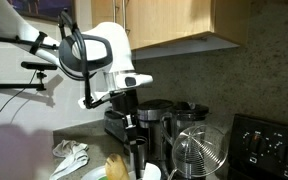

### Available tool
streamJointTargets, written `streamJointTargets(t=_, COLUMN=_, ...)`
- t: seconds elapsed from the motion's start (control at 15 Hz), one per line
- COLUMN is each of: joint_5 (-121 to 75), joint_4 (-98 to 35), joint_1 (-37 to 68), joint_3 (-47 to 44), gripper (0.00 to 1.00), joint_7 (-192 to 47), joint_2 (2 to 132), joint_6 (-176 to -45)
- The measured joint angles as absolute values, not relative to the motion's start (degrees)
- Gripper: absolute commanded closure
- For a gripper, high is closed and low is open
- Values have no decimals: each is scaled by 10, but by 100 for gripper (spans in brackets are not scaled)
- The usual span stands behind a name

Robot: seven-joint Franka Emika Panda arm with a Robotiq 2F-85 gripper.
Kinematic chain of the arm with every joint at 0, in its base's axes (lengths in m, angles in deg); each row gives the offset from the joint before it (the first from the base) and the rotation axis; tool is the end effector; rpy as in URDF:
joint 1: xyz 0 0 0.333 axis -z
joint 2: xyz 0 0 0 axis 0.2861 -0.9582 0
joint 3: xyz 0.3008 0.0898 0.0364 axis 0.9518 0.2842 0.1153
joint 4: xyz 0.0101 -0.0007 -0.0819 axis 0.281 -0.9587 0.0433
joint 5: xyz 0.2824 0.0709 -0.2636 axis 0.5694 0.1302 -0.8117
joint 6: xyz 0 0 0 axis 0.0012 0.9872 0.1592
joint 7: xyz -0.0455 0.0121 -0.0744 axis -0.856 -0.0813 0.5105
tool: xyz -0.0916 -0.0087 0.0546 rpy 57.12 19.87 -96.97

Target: Use the spatula to stir the contents in the bowl.

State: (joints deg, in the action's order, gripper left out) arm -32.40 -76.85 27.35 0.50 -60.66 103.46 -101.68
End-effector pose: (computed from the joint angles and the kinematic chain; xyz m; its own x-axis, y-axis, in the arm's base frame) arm 0.4372 -0.1069 0.4595 0.9117 -0.3714 0.1759 -0.3957 -0.9088 0.1323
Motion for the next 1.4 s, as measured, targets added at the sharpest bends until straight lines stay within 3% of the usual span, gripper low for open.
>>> streamJointTargets(t=0.67, joint_5=-275, joint_4=-764, joint_1=270, joint_3=-2, gripper=99, joint_7=-602, joint_2=1038, joint_6=-1070)
streamJointTargets(t=1.07, joint_5=-194, joint_4=-759, joint_1=249, joint_3=-14, gripper=99, joint_7=-656, joint_2=1041, joint_6=-969)
streamJointTargets(t=1.4, joint_5=-269, joint_4=-744, joint_1=254, joint_3=-14, gripper=99, joint_7=-658, joint_2=1046, joint_6=-947)
